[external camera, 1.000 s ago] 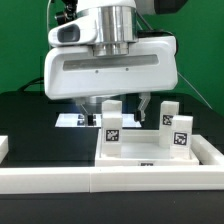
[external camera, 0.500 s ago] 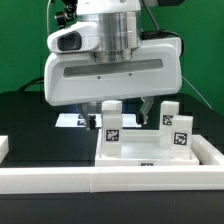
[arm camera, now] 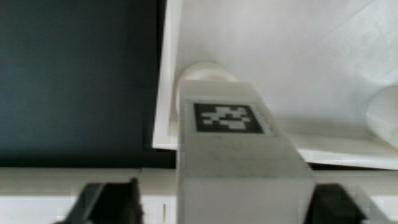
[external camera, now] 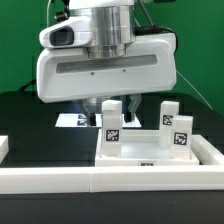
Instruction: Assemble square table
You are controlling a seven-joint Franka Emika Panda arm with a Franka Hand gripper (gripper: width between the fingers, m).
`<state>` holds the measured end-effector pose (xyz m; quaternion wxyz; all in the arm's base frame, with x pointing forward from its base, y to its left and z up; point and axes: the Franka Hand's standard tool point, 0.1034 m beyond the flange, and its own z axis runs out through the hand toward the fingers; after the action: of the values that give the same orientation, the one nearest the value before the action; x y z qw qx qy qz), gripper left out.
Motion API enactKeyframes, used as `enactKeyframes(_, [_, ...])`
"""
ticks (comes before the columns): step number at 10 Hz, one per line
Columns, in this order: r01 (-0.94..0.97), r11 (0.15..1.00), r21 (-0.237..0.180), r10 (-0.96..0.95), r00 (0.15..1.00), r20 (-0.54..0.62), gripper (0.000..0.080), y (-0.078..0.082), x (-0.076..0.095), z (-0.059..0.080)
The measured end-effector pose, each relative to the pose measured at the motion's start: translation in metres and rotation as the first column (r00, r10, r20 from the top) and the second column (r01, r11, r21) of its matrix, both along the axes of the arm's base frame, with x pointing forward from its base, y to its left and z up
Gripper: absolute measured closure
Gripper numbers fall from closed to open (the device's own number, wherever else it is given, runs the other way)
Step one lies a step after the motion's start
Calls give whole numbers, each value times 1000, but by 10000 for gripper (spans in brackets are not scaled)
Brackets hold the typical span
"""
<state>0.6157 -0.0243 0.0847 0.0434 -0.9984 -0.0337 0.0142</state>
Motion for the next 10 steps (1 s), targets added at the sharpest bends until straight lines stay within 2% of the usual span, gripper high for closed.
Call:
enactKeyframes(1, [0, 1000, 0, 0, 1000, 0, 515, 0, 0, 0])
enactKeyframes(6, [46, 999, -1, -46, 999, -4, 511, 0, 0, 0])
enactKeyframes(8, [256, 967, -5, -256, 967, -2, 509, 0, 0, -1])
enactKeyframes(10, [482, 876, -4, -482, 876, 4, 509, 2, 2, -1])
